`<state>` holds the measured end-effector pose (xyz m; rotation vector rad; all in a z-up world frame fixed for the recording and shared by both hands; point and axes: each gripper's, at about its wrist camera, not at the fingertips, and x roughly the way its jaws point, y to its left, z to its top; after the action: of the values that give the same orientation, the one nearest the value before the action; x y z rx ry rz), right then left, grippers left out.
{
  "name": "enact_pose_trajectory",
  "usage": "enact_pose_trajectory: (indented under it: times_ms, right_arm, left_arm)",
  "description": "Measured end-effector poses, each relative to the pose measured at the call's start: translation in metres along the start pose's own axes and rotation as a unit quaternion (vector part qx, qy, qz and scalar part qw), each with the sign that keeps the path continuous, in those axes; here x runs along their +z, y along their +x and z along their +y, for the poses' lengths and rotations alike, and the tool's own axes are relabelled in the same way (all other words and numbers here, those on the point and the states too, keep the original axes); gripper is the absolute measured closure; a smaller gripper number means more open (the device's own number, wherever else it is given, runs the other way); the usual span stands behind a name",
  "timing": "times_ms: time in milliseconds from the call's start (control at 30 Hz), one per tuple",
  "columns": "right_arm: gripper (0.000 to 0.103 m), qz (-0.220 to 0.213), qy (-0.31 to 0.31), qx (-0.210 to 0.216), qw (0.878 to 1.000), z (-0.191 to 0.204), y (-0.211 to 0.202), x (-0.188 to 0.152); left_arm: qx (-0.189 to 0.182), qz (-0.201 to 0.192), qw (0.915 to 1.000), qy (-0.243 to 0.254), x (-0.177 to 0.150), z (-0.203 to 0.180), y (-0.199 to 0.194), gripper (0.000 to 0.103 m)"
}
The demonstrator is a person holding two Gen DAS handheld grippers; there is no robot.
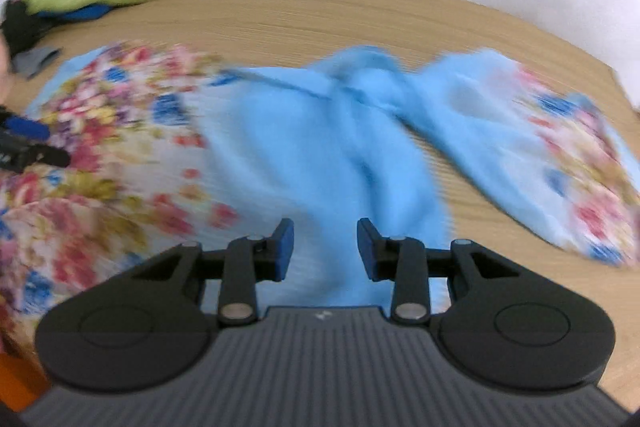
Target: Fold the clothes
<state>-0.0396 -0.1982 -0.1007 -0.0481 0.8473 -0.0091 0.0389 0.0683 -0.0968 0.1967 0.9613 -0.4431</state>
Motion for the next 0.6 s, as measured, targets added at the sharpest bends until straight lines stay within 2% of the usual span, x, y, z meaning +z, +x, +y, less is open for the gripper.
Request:
enact_pose_trajectory:
  times_ms: [167, 300, 433, 600]
  right_arm:
    - [0.065, -0.029, 0.037, -0.032, 0.998, -0.058, -0.017, -0.026]
    - [0.065, -0.031, 0.029, -0.048, 0.998, -0.11, -0.017, -0.045]
    - [0.065, -0.036, 0.022, -0.025, 0.999, -0.159, -0.009, -0.054]
    - [0.065, -0.041, -0.031, -0.02, 0.999, -0.19, 0.011, -0.054]
  left_arm:
    - [-0.02, -0.005, 0.9993, 0.031, 0.009, -0.079, 0.004, 0.037]
    - [-0.033, -0.007, 0.9993, 0.018, 0.012, -0.14, 0.007, 0.037]
    - [-0.023, -0.018, 0.9996, 0.0, 0.015, -0.195, 0.014, 0.037]
    - [-0.015, 0.003, 0.9999, -0.008, 0.019, -0.232, 0.023, 0.037]
